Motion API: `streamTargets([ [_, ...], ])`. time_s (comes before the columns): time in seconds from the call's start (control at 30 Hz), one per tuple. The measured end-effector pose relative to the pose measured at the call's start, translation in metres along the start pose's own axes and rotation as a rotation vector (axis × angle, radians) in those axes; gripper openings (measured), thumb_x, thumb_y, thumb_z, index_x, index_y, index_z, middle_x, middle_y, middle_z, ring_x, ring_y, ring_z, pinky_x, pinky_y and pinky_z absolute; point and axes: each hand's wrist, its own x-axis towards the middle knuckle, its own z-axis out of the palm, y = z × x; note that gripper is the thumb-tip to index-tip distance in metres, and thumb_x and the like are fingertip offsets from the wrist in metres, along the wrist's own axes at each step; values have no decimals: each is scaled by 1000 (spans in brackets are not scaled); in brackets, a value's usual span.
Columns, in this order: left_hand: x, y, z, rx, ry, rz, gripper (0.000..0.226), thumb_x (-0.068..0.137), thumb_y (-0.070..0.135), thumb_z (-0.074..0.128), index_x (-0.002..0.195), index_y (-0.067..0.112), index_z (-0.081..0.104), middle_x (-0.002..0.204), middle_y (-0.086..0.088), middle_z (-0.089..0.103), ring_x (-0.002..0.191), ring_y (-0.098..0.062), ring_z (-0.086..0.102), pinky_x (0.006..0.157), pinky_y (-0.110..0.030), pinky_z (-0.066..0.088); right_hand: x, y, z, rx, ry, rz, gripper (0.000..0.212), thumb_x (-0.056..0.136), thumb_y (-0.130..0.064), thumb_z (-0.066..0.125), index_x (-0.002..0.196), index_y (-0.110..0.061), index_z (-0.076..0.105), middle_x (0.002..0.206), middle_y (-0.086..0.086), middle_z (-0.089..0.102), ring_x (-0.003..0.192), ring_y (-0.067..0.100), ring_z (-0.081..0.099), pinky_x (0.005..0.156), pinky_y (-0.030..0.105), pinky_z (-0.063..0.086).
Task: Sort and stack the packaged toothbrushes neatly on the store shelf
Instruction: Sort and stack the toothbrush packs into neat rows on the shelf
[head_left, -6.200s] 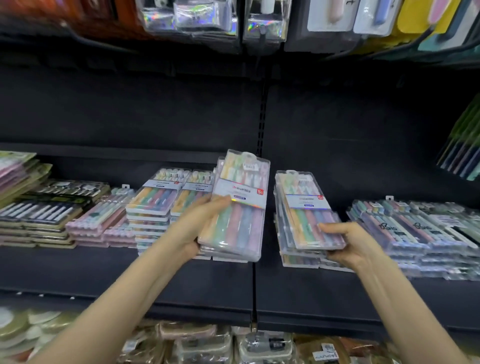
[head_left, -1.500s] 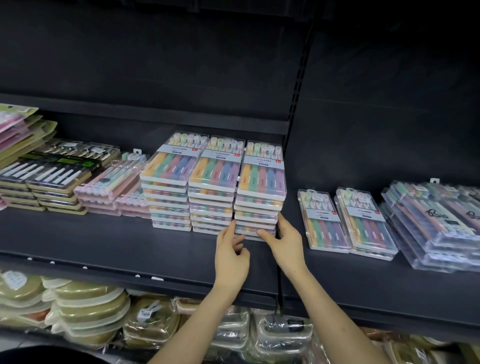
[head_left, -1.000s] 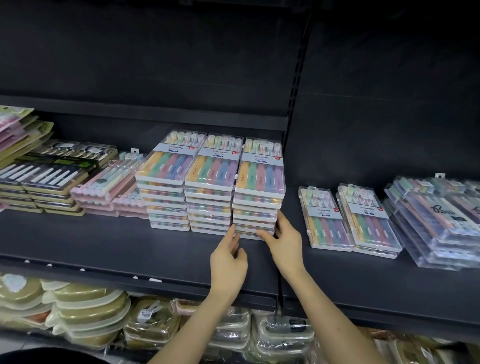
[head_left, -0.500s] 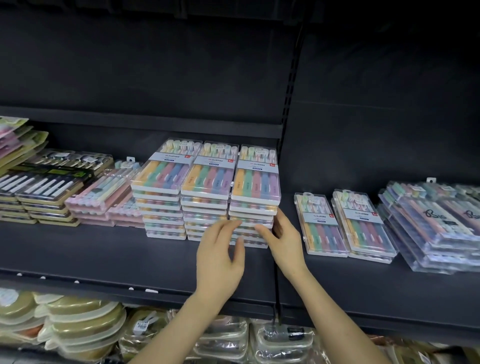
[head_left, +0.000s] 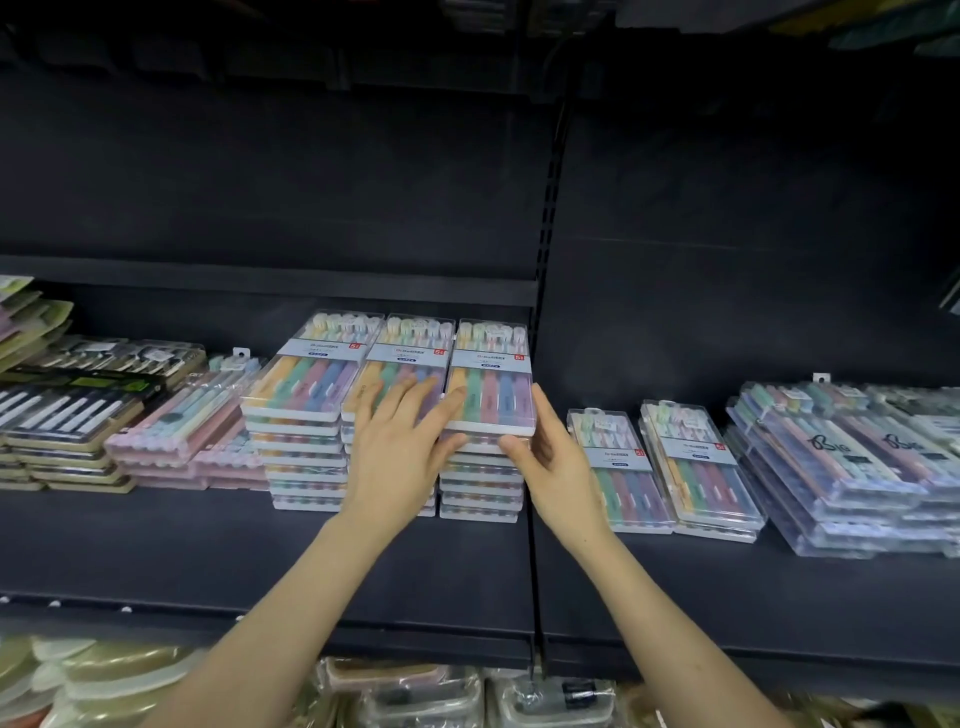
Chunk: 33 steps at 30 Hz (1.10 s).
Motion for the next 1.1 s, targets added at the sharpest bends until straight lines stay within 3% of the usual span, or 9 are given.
streamTargets([
  [0.1,1,1,2,-13,44,-13,41,75,25,80,112,11,71,109,-17,68,106,-37,63,96,-56,42,1,-2,1,-45,15,8,67,94,-27,59,151,-29,24,141,-13,50,125,-8,46,104,13,37],
  [0.2,1,2,1,-28,28,-24,43,73,23,83,112,11,71,108,-17,69,105,-36,64,95,-56,43,1,-5,2,-75,3,14,68,95,-30,57,152,-29,21,143,-10,48,128,1,46,109,26,38],
  [0.33,0,7,-5,-12,17,-37,38,84,31,69,114,8,69,113,-21,65,110,-39,60,99,-57,39,-9,0,-15,-234,56,47,68,91,-46,55,151,-29,26,139,-20,43,115,-10,47,101,18,38],
  [0.5,-8,59,-3,-230,147,7,35,91,31,49,109,7,67,108,-14,63,99,-30,56,89,-39,40,-39,31,-95,-778,497,157,42,94,-29,58,130,-6,57,112,16,68,94,32,65,76,33,46],
  [0.6,-9,109,16,-432,-21,-13,33,94,29,49,112,7,66,103,-8,64,95,-23,58,82,-30,45,-46,45,-139,-927,495,311,44,93,-28,60,125,1,57,116,23,63,101,38,62,79,41,47],
  [0.73,-3,153,57,-622,-450,-390,47,99,31,47,140,9,42,129,-10,52,117,-24,50,94,-26,38,-38,62,-169,-785,379,559,51,94,-35,57,126,3,49,118,23,59,107,36,58,86,40,45],
  [0.83,10,172,80,-715,-664,-628,47,97,31,52,133,1,43,126,-18,55,115,-30,53,92,-34,43,-32,68,-181,-435,356,670,46,87,-31,68,115,3,57,105,14,64,98,29,60,86,38,47],
  [0.97,22,189,97,-797,-678,-783,40,83,24,69,114,4,55,110,-10,64,103,-28,60,91,-39,47,-30,69,-190,-193,341,686,33,79,-19,78,100,4,68,103,22,69,93,30,67,83,39,52],
  [1.1,24,192,103,-920,-642,-1018,35,75,7,72,103,-2,55,101,-13,64,92,-27,61,81,-34,50,-36,70,-195,-54,304,734,16,73,-9,81,84,-4,71,73,3,74,61,9,68,49,19,47],
])
